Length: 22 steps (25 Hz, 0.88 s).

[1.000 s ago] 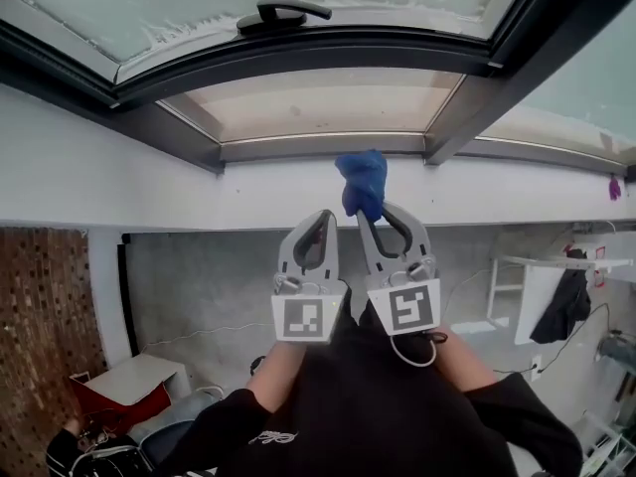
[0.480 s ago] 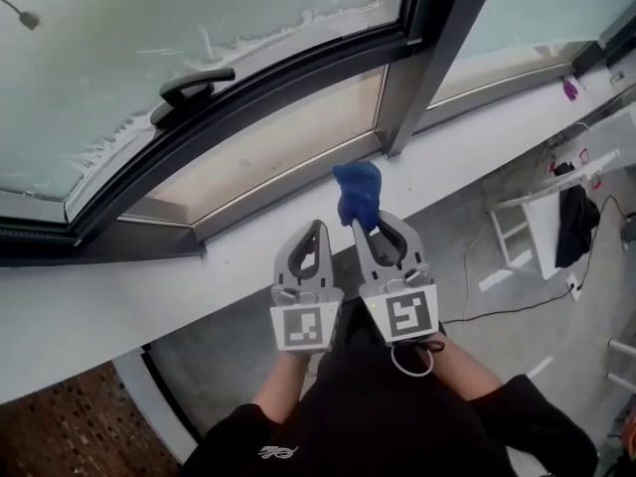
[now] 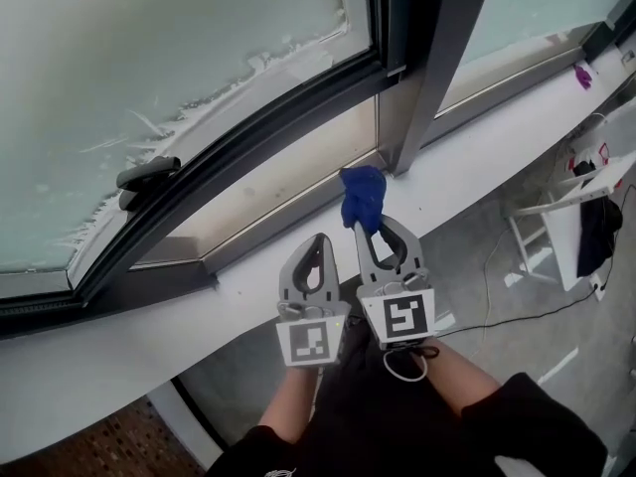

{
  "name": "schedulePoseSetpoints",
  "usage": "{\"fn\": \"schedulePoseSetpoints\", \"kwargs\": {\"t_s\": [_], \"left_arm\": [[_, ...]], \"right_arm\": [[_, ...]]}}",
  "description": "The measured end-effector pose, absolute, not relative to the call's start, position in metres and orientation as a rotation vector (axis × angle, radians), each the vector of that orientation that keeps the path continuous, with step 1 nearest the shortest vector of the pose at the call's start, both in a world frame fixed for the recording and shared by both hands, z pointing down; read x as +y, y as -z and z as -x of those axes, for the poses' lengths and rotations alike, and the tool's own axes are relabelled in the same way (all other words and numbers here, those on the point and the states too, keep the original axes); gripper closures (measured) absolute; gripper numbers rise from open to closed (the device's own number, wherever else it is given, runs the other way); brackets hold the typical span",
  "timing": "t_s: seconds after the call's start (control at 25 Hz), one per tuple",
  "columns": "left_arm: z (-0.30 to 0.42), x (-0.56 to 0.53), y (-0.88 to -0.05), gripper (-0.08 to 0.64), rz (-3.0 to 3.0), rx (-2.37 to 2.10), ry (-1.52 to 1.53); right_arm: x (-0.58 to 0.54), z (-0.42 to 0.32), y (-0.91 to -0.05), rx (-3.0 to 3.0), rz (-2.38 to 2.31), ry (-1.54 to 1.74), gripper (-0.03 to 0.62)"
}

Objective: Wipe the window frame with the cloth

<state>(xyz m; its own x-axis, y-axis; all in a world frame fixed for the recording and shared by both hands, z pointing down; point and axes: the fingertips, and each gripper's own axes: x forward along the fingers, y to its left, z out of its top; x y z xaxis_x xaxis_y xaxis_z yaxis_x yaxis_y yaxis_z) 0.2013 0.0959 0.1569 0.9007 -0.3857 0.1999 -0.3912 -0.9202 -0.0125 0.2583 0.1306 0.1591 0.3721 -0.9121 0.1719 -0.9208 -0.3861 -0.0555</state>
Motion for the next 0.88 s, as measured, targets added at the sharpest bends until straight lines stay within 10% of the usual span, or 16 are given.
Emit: {"fn": "schedulePoseSetpoints", "kwargs": {"t_s": [0.88], "left_arm": [[-0.254,0.072,-0.286,0.555,-3.133,-0.521,-0.308]], "right_arm": [[0.102,-0.346,-0.296,-1.645,-2.780,-0.166,0.540]]}}
